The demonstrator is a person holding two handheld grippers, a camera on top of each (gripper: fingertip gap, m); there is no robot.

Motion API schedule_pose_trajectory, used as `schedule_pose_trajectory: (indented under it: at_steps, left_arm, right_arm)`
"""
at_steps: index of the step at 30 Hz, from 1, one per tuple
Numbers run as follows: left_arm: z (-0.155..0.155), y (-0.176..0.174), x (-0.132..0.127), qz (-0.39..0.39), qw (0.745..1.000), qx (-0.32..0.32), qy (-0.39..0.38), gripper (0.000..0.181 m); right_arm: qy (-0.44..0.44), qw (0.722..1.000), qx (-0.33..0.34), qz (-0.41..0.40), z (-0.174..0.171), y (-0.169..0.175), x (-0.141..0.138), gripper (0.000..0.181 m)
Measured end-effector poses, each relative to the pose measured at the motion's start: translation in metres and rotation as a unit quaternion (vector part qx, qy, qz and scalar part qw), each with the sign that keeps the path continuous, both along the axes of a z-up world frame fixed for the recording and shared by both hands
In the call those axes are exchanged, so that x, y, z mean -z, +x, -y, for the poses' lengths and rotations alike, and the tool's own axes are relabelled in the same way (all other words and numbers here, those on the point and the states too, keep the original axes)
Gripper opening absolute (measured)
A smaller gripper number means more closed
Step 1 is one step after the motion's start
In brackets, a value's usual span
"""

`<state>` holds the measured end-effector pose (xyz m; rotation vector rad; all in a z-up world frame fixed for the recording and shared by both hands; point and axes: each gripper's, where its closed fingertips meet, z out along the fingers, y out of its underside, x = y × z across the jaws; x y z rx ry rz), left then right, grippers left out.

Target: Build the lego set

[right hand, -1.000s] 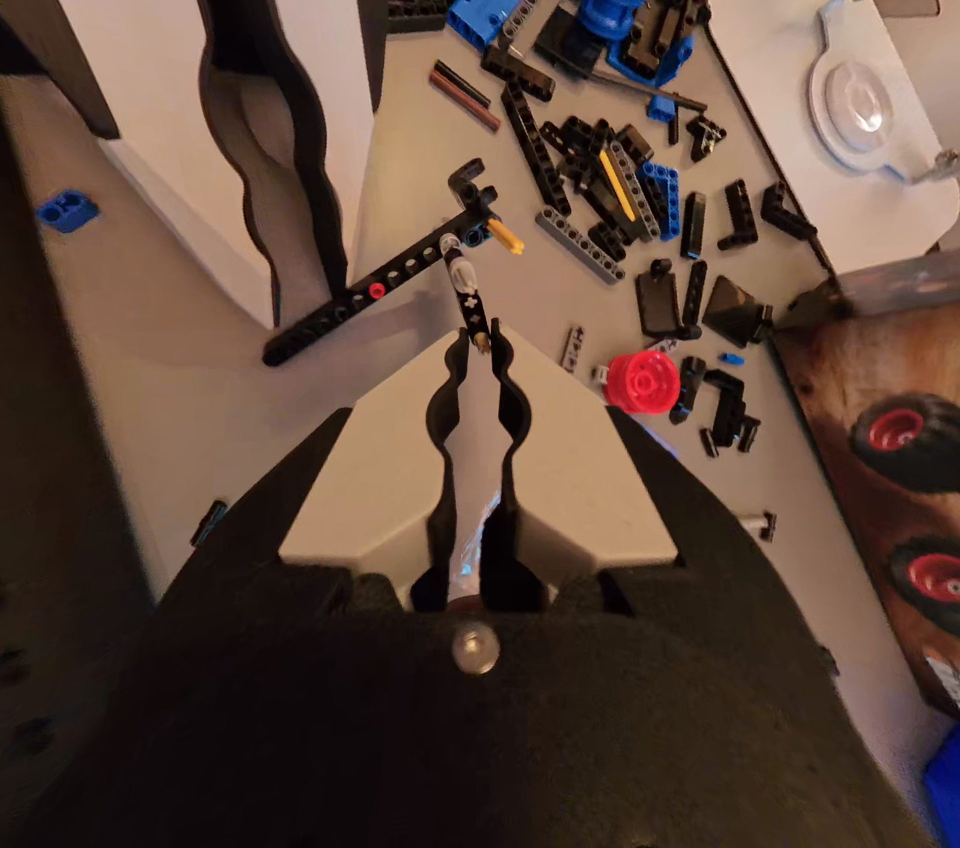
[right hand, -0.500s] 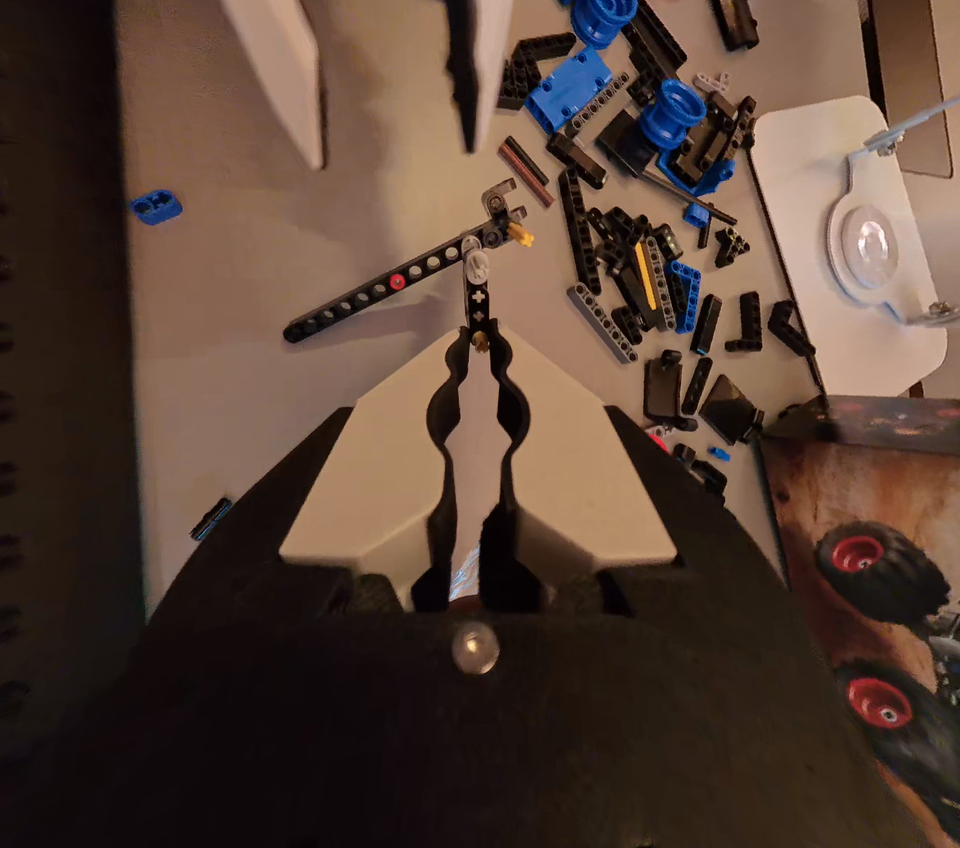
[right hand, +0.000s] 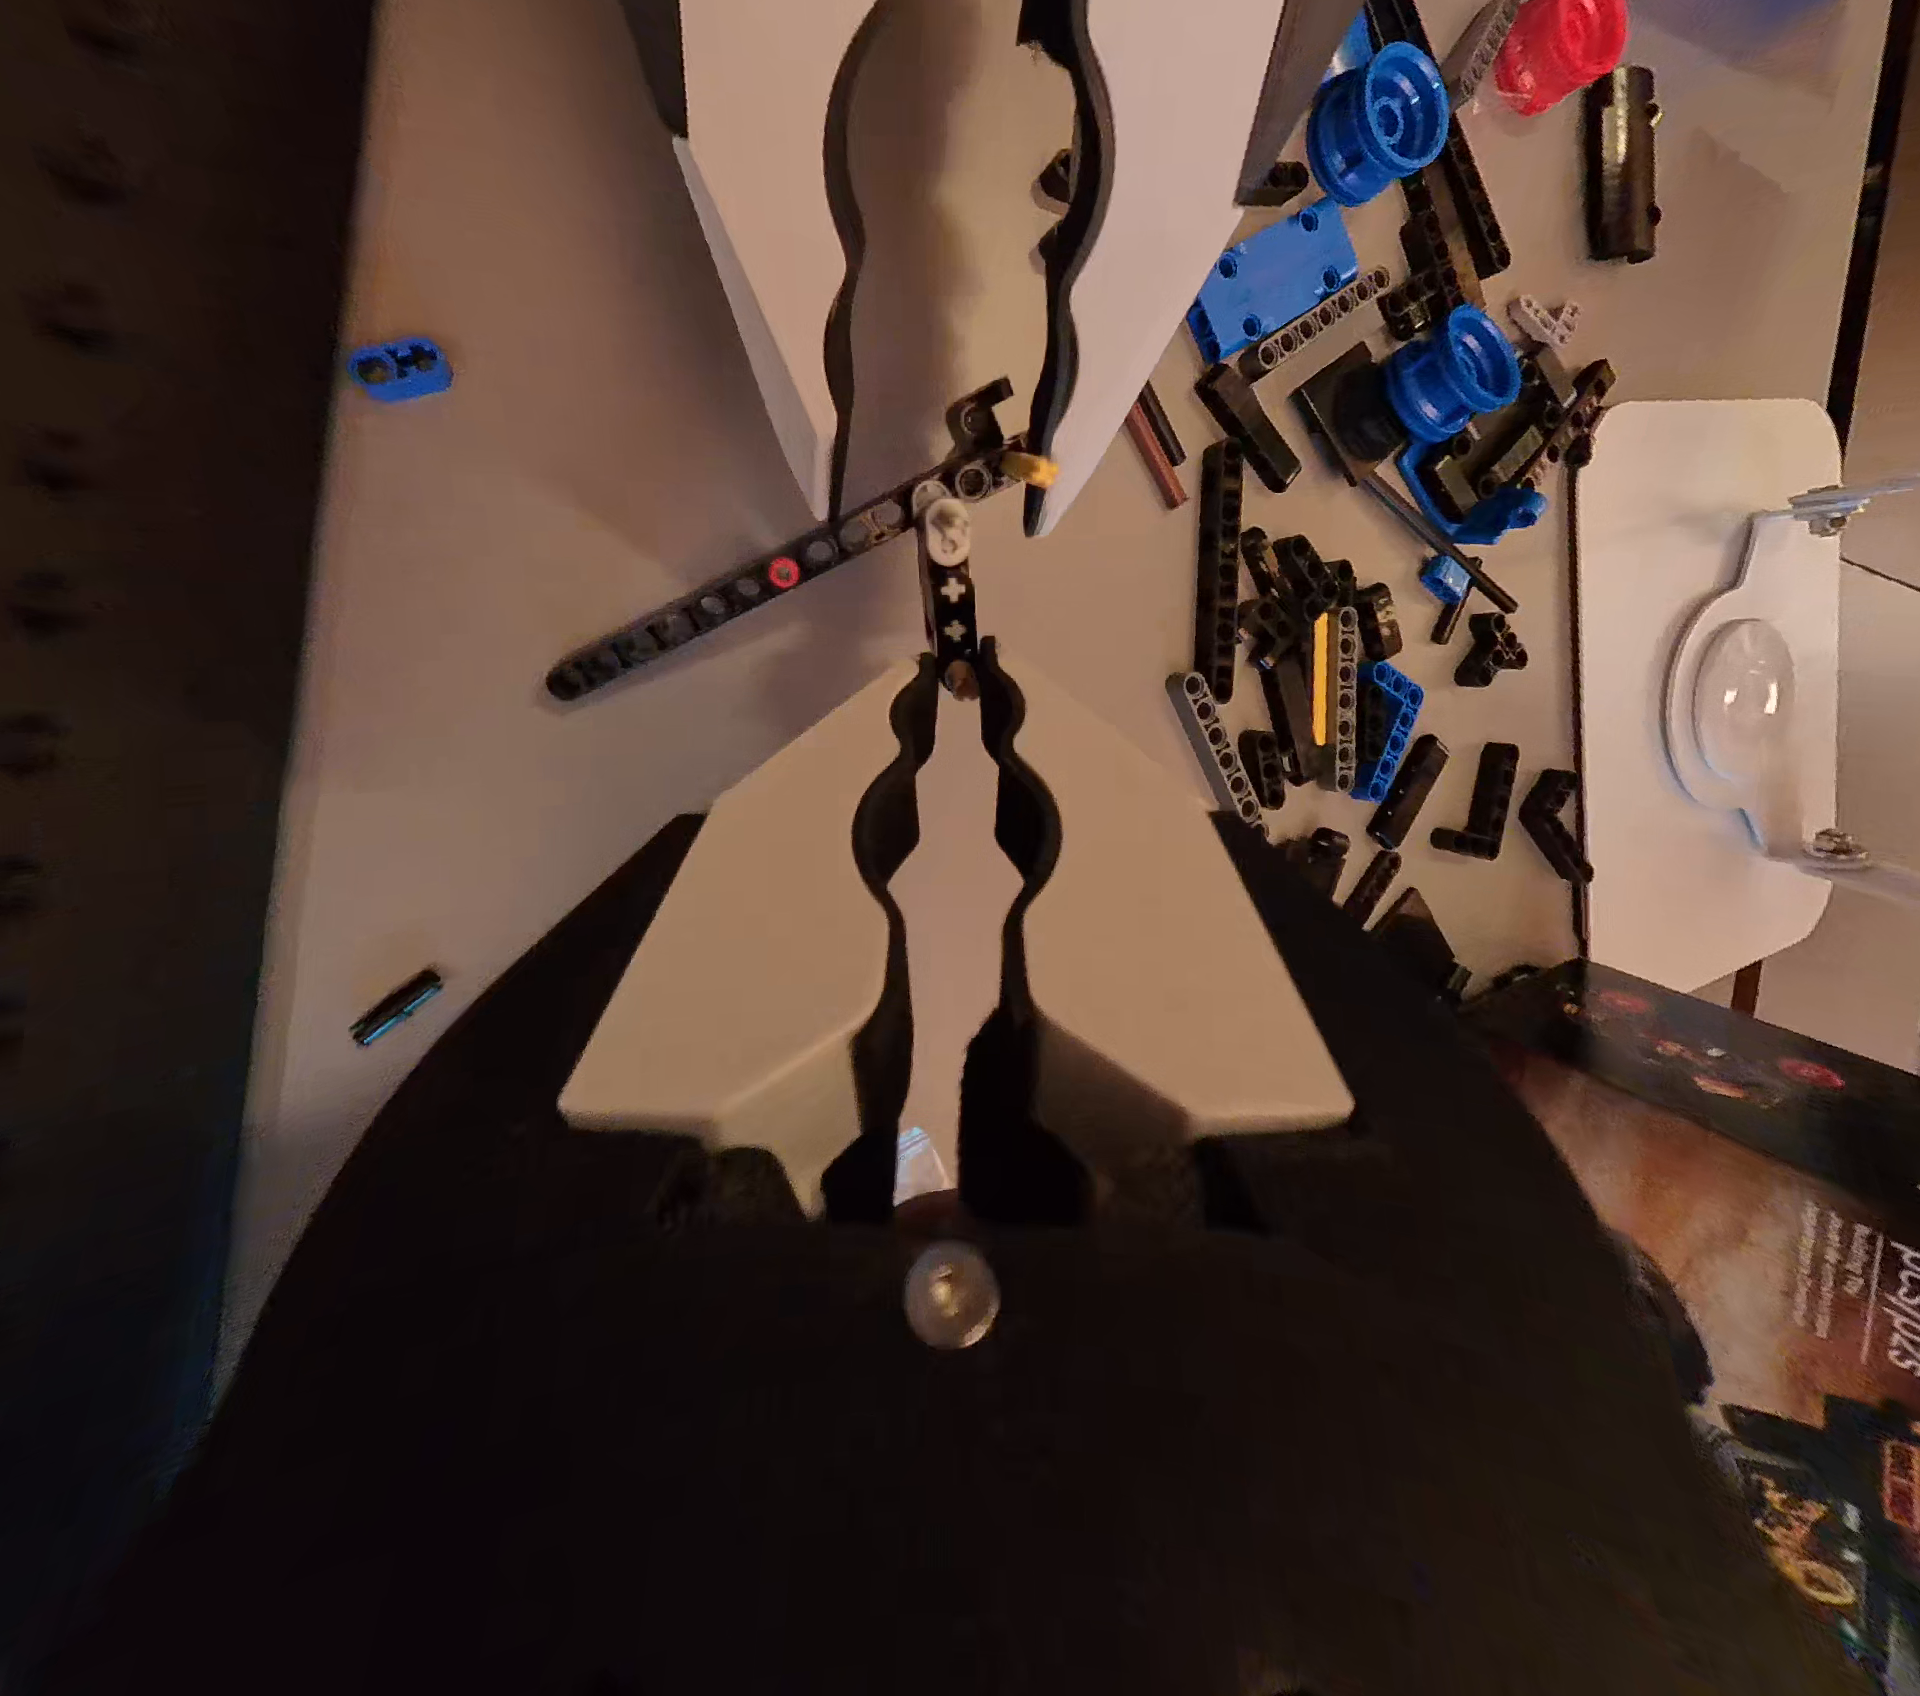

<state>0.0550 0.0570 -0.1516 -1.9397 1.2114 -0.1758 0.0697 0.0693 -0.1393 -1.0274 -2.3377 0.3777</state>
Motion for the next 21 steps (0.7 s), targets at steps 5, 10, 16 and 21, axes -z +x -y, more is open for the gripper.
schedule_pose_trajectory:
  at_steps: [5,10,16,21]
  left_arm:
    - [-0.001,-0.001,-0.003,0.02,1.0,-0.014,0.006,0.022]
    - [0.0,-0.001,-0.003,0.02,1.0,-0.016,0.017,0.02]
    - [0.0,0.001,-0.003,0.018,0.999,-0.016,0.024,0.019]
    - [-0.001,0.002,-0.003,0.021,0.999,-0.018,0.022,0.019]
  right_arm:
    - [0.0,1.0,0.012,0.0,-0.008,-0.006,-0.002,0.015]
    - [-0.023,0.998,0.058,-0.014,-0.015,-0.001,-0.009,0.038]
    - [-0.074,0.987,0.14,-0.03,-0.016,0.023,-0.014,0.037]
    - [-0.079,0.984,0.156,-0.044,-0.006,0.04,-0.016,0.023]
